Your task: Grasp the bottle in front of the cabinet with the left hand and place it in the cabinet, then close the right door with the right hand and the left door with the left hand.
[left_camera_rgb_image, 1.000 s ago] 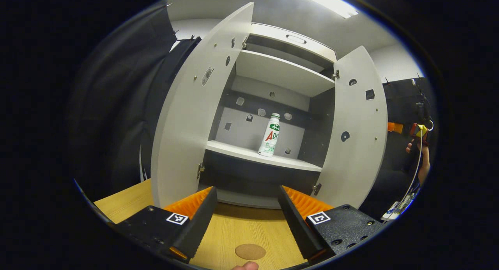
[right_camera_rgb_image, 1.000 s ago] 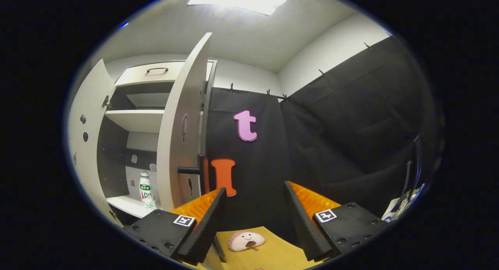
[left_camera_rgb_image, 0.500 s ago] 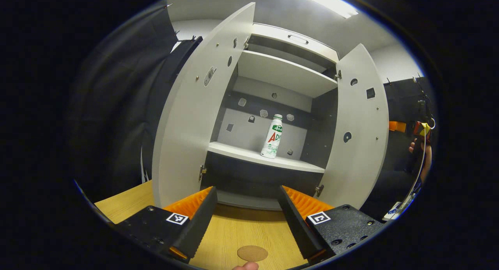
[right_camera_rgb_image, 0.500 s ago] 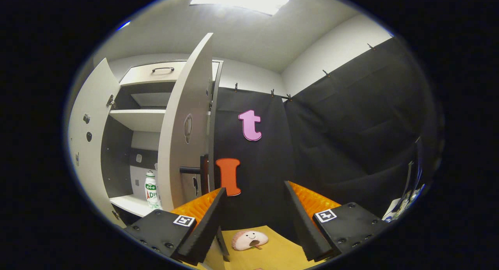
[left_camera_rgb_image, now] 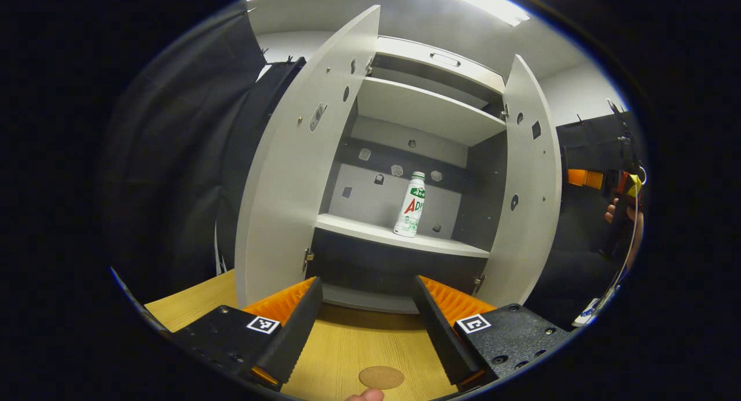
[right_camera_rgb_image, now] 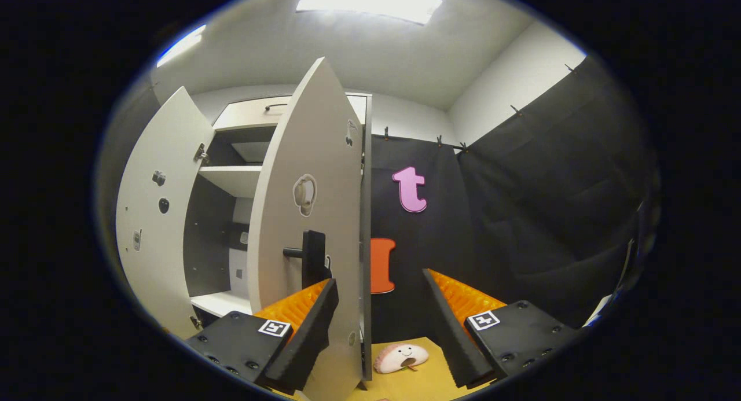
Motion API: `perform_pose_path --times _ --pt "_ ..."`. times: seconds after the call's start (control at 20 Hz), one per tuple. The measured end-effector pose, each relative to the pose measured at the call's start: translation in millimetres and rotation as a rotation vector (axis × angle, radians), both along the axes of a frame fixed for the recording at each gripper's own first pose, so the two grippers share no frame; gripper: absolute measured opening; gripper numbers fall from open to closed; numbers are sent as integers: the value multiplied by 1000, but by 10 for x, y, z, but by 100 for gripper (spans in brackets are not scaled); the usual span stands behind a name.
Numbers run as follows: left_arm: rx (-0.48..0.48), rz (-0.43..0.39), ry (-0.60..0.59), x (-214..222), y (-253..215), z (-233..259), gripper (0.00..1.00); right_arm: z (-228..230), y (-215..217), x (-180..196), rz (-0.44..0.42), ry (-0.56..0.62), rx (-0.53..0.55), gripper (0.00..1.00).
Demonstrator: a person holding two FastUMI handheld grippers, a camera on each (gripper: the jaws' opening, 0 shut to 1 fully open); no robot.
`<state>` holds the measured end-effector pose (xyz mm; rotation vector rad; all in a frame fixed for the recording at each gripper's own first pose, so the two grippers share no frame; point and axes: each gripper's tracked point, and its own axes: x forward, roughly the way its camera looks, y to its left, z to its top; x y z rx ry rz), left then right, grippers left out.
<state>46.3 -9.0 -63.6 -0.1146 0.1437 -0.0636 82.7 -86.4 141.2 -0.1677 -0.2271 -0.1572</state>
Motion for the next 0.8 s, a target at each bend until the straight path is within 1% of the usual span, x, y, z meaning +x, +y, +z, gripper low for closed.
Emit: perform_pose_path --times 0.25,0.3,0.35,0.4,0.55,0.8 --pt "-3 26 2 -4 100 -11 96 -120 413 191 109 30 2 97" --pt "-3 32 4 7 126 -12 96 -134 492 197 140 39 0 89" --pt "-2 37 4 0 146 -23 96 -166 575 189 169 50 -1 97" --pt "-1 42 3 -3 164 -22 96 -192 671 179 188 56 -2 97" --pt "3 51 3 8 195 -22 96 -309 879 251 212 75 -9 97" --pt "6 55 -11 36 219 26 96 -511 1037 584 239 131 5 97"
